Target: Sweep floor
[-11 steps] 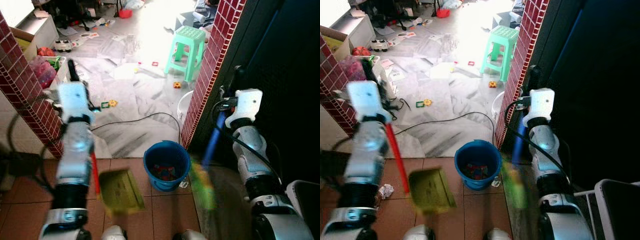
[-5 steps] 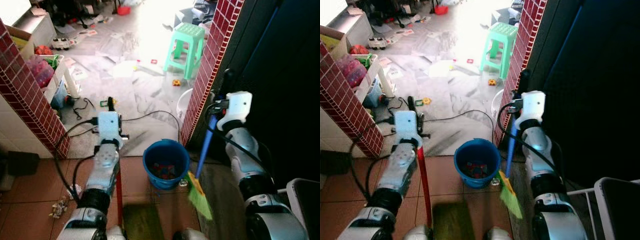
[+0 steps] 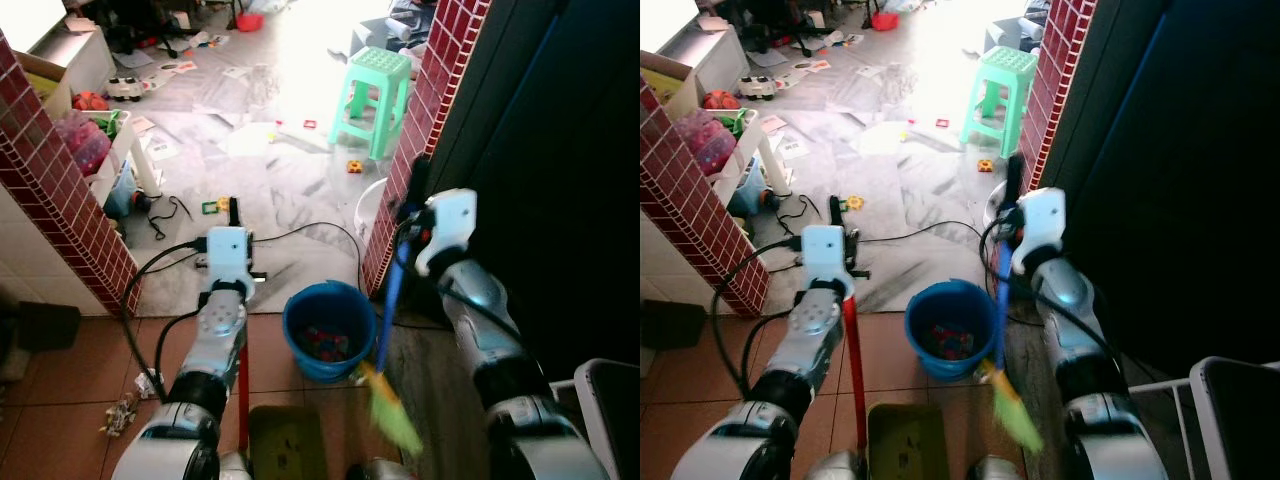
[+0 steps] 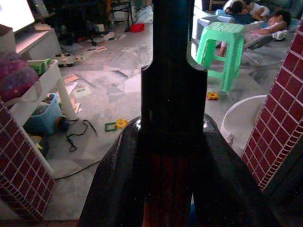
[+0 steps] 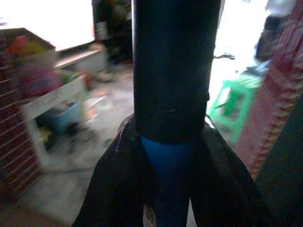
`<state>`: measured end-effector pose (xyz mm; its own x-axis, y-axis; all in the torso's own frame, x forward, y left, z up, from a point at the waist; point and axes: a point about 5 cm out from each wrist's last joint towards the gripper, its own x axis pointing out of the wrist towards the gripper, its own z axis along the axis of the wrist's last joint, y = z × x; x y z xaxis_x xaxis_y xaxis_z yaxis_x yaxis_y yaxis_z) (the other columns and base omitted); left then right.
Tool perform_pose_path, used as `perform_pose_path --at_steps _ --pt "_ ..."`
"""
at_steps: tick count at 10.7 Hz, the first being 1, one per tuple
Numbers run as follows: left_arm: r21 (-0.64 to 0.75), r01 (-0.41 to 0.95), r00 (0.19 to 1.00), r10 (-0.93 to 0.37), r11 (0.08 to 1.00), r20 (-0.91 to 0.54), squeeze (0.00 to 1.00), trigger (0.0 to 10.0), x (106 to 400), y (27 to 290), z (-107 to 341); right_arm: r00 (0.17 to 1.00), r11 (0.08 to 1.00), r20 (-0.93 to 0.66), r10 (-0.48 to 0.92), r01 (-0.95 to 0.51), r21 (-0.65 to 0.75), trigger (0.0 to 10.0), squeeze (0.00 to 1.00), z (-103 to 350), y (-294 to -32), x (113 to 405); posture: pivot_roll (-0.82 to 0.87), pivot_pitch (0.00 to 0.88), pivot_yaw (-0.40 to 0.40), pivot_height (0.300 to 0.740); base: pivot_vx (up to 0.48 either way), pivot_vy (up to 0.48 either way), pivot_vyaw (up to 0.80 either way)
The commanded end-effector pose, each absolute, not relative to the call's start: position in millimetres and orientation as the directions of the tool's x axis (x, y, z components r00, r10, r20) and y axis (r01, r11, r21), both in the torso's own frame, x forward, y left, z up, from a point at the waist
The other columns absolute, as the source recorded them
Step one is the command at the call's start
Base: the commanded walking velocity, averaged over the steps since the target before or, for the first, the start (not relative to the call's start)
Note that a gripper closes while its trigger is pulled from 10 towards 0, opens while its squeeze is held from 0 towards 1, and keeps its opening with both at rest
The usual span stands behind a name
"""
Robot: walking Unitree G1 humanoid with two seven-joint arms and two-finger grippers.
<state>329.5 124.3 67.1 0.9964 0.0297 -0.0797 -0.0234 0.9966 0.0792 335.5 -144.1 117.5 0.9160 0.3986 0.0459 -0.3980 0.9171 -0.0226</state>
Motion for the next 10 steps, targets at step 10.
perform_pose_path --at_steps 10 --pt "0.056 -0.004 0.999 0.007 0.998 -0.038 0.0 10.0 336.8 118.1 68.9 0.783 0.739 0.183 0.595 -0.622 0.259 10.0 0.0 188.0 -114.0 332.4 -0.12 0.032 -0.015 0.74 0.0 0.0 0.0"
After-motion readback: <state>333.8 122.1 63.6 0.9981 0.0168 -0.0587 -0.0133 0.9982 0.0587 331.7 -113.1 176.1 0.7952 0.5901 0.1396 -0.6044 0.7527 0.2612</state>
